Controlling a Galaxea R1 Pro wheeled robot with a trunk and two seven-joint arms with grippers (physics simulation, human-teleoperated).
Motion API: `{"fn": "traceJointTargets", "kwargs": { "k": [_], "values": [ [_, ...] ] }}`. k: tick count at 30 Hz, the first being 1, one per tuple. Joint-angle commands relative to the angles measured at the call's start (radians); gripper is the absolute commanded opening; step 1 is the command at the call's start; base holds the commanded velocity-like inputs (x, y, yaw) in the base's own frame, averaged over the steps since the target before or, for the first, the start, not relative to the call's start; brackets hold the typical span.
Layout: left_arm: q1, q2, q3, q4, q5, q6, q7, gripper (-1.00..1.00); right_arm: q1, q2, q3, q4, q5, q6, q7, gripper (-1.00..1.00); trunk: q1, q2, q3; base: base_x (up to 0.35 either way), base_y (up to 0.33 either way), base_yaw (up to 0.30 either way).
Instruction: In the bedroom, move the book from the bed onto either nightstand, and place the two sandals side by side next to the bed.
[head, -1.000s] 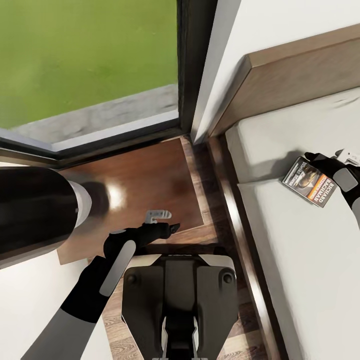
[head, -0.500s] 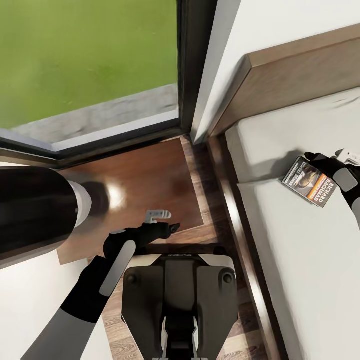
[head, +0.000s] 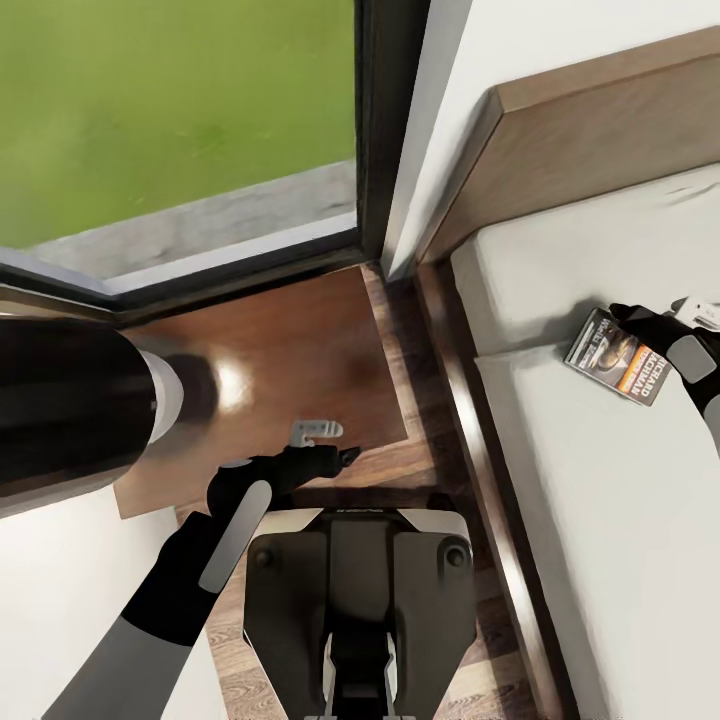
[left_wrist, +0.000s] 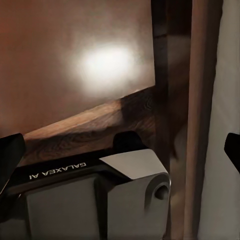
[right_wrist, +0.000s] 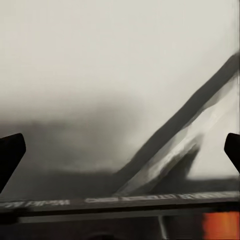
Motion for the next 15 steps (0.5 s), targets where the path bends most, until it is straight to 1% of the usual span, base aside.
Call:
{"fn": "traceJointTargets", "kwargs": {
  "k": [1, 15],
  "values": [
    [0.000, 0.000, 0.000, -0.001, 0.010, 0.004, 0.008, 1.00, 0.000, 0.000, 0.007, 0.081, 0.001, 0.009, 0.002, 1.00, 0.001, -0.001, -0.001, -0.059, 0.000, 0.000],
    [0.000, 0.000, 0.000, -0.001, 0.010, 0.004, 0.008, 1.00, 0.000, -0.001, 0.007, 0.080, 0.001, 0.009, 0.000, 1.00, 0.001, -0.001, -0.001, -0.011, 0.000, 0.000]
  ]
}}
